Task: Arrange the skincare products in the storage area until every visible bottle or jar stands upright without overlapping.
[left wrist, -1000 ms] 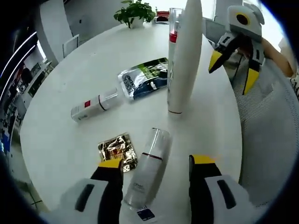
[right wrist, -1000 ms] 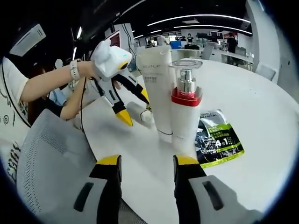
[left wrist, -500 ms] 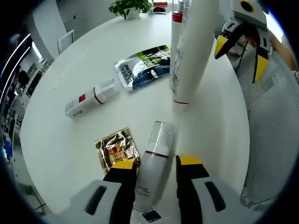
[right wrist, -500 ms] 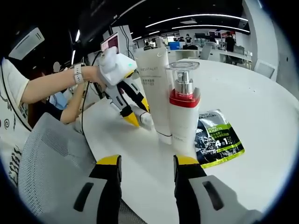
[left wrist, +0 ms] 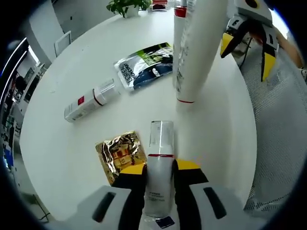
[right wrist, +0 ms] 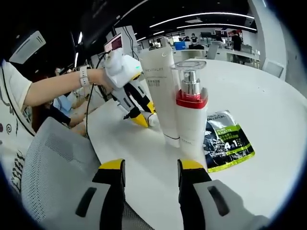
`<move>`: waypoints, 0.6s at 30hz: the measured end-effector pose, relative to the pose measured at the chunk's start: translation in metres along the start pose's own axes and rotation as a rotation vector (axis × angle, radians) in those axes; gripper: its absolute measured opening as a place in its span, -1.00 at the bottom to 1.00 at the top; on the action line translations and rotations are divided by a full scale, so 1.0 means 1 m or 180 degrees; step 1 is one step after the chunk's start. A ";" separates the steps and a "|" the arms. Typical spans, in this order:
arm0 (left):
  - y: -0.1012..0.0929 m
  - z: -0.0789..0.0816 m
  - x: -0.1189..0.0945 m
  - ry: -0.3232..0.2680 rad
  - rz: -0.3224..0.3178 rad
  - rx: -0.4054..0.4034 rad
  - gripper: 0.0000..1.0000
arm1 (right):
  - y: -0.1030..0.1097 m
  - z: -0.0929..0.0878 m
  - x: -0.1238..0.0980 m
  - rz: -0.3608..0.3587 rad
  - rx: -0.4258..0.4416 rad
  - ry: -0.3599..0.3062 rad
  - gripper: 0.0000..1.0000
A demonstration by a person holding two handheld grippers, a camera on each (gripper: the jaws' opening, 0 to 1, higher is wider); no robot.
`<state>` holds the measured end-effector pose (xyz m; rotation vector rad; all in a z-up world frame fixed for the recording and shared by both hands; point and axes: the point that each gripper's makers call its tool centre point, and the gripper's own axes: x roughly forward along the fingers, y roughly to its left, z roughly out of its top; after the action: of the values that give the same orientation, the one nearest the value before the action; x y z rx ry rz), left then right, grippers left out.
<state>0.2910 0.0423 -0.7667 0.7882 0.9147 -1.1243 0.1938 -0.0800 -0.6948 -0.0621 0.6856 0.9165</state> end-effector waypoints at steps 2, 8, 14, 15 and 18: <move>0.000 0.000 0.000 -0.0003 0.0014 -0.0039 -0.54 | 0.002 0.001 0.001 0.0049 0.0020 -0.0026 -0.09; -0.001 0.001 -0.001 -0.0063 0.0110 0.0012 -0.57 | 0.001 0.002 0.001 0.0035 0.0019 -0.0026 -0.15; -0.005 0.002 -0.007 -0.0152 0.0202 -0.0013 -0.57 | 0.004 0.001 0.000 0.0042 0.0018 -0.0037 -0.17; -0.005 0.006 -0.010 -0.0233 0.0221 -0.0062 -0.57 | 0.004 0.002 0.000 0.0047 0.0016 -0.0039 -0.17; -0.006 0.013 -0.019 -0.0393 0.0252 -0.0149 -0.57 | 0.005 0.004 0.000 0.0064 0.0001 -0.0070 -0.20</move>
<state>0.2842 0.0369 -0.7442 0.7031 0.7971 -1.0667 0.1924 -0.0757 -0.6907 -0.0449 0.6669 0.9352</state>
